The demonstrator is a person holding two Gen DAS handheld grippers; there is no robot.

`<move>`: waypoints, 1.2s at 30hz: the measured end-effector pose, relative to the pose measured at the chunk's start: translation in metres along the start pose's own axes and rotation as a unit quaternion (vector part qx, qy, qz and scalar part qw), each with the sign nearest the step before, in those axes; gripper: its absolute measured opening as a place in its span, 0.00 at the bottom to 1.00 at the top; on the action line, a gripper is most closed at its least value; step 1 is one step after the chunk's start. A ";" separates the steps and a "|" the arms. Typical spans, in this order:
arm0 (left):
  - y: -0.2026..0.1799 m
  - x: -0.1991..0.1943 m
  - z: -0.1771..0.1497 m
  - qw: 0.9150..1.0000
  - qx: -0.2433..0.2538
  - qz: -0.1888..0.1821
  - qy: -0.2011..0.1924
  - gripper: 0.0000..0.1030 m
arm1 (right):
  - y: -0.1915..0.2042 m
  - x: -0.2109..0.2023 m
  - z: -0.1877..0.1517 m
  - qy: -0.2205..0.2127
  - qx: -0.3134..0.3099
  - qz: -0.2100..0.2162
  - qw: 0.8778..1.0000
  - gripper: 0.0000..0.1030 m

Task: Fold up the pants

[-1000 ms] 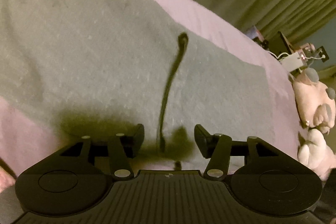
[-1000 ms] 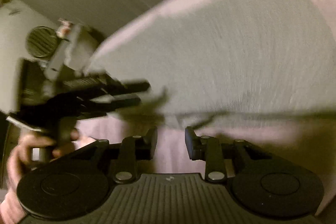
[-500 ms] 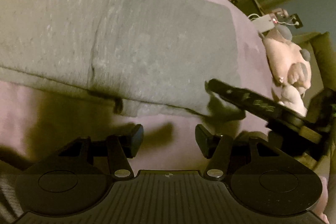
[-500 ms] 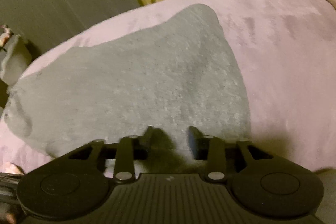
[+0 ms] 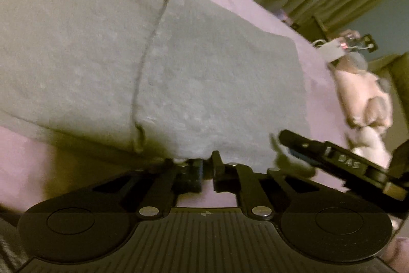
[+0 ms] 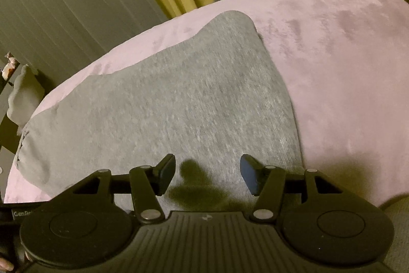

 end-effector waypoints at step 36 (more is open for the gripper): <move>-0.016 -0.005 -0.023 0.982 0.141 0.123 -0.001 0.33 | 0.006 0.010 -0.001 -0.002 -0.012 0.007 1.000 0.64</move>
Point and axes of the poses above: each gripper's, at about its wrist camera, not at the fingertips, and x roughly the way its jaws point, y to its left, z to its top, the point moved 9 cm from there along x, roughly the way its jaws point, and after that the axes turned 2 degrees about x, right-handed, at the moved point
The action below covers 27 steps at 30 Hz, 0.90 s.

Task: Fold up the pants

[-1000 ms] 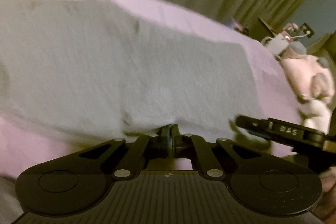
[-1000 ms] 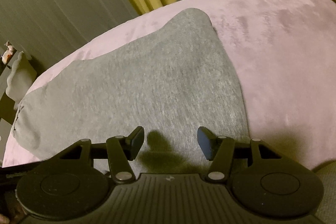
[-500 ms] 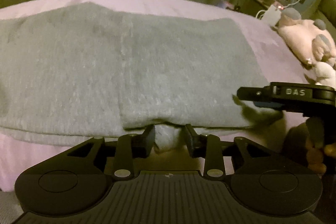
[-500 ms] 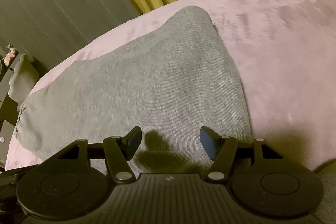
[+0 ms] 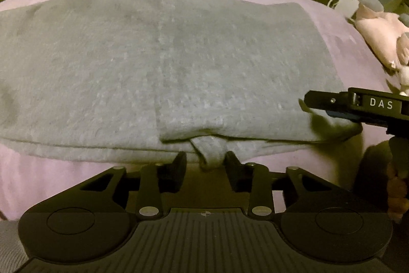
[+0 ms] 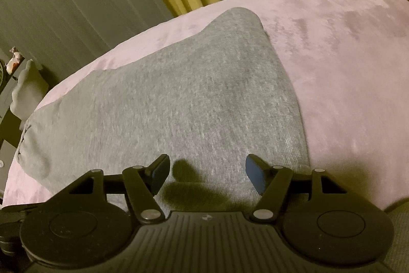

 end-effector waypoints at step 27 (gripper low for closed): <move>0.049 -0.058 0.046 0.991 -0.029 0.054 -0.121 0.57 | 0.015 -0.004 -0.007 0.001 -0.052 -0.019 0.998 0.80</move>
Point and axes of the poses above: each gripper's, at about its wrist camera, not at the fingertips, and x roughly the way its jaws point, y to its left, z to its top, the point moved 9 cm from there along x, roughly the way its jaws point, and after that the axes turned 2 degrees about x, right-handed, at the moved point
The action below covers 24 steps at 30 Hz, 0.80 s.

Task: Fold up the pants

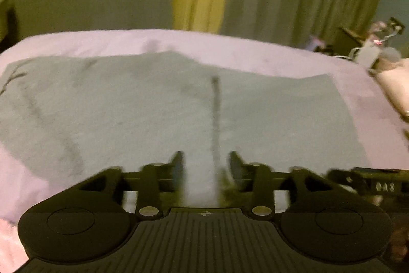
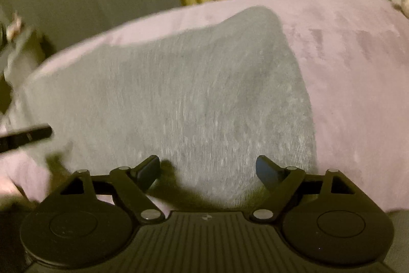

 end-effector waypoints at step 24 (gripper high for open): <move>-0.041 0.080 0.091 0.986 -0.060 -0.152 0.016 0.15 | -0.026 -0.014 0.016 -0.038 0.095 0.035 0.994 0.80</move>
Point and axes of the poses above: each gripper's, at about its wrist camera, not at the fingertips, and x roughly the way its jaws point, y to its left, z to its top, the point moved 9 cm from there along x, roughly the way its jaws point, and after that the axes turned 2 degrees about x, right-handed, at the moved point
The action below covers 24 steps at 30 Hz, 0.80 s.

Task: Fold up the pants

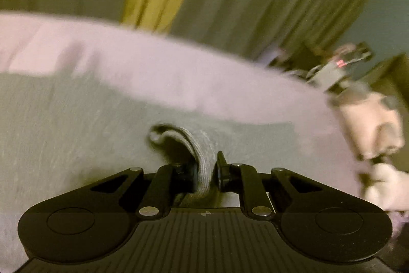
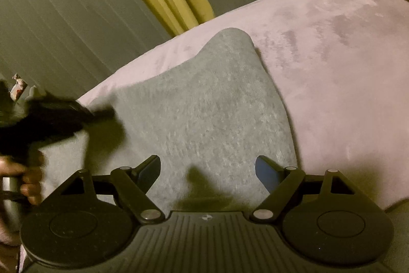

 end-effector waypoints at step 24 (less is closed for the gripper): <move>0.034 -0.043 -0.127 0.988 -0.081 0.051 0.117 0.62 | 0.012 0.003 -0.006 0.008 -0.025 -0.016 1.000 0.82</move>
Point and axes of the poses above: each gripper's, at about its wrist camera, not at the fingertips, and x roughly the way its jaws point, y to its left, z to its top, the point moved 9 cm from there along x, roughly the way its jaws point, and after that the axes turned 2 degrees about x, right-handed, at the moved point
